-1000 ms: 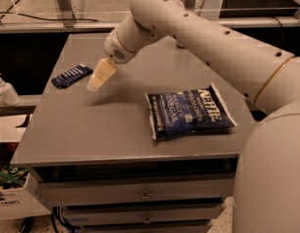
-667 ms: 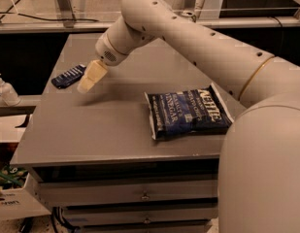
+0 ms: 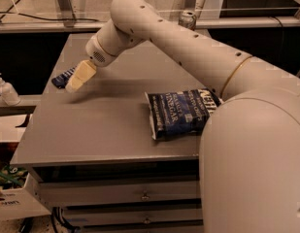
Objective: Pick rxbar blueberry
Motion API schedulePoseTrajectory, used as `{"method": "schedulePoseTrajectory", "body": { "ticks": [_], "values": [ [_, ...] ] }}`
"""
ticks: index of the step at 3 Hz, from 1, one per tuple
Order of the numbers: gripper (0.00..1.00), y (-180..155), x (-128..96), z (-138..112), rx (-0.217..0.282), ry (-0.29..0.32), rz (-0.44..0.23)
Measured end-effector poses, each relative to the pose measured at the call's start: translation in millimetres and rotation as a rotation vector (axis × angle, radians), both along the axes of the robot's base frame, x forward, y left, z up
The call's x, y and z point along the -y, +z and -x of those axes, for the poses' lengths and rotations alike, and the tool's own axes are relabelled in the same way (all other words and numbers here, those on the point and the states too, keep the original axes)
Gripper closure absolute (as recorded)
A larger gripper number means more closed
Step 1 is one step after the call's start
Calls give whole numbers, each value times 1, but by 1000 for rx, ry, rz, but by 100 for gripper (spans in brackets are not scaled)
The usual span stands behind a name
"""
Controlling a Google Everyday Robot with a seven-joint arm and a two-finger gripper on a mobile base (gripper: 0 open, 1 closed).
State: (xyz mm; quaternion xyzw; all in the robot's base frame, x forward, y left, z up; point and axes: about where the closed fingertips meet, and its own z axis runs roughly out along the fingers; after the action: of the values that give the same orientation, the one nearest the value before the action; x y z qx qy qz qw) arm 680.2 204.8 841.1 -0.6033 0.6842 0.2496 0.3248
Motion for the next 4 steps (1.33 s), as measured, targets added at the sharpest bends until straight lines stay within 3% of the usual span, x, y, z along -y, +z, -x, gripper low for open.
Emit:
{"method": "schedulePoseTrajectory", "body": {
  "ticks": [1,2,3,4],
  "values": [
    [0,1,0,-7,-12,-28,-13],
    [12,-6,1,-14,-33,-60,-32],
    [0,-11,2,-13,-41,-64,-32],
    [17,-19,0,-10,-55,-63,-37]
  ]
}}
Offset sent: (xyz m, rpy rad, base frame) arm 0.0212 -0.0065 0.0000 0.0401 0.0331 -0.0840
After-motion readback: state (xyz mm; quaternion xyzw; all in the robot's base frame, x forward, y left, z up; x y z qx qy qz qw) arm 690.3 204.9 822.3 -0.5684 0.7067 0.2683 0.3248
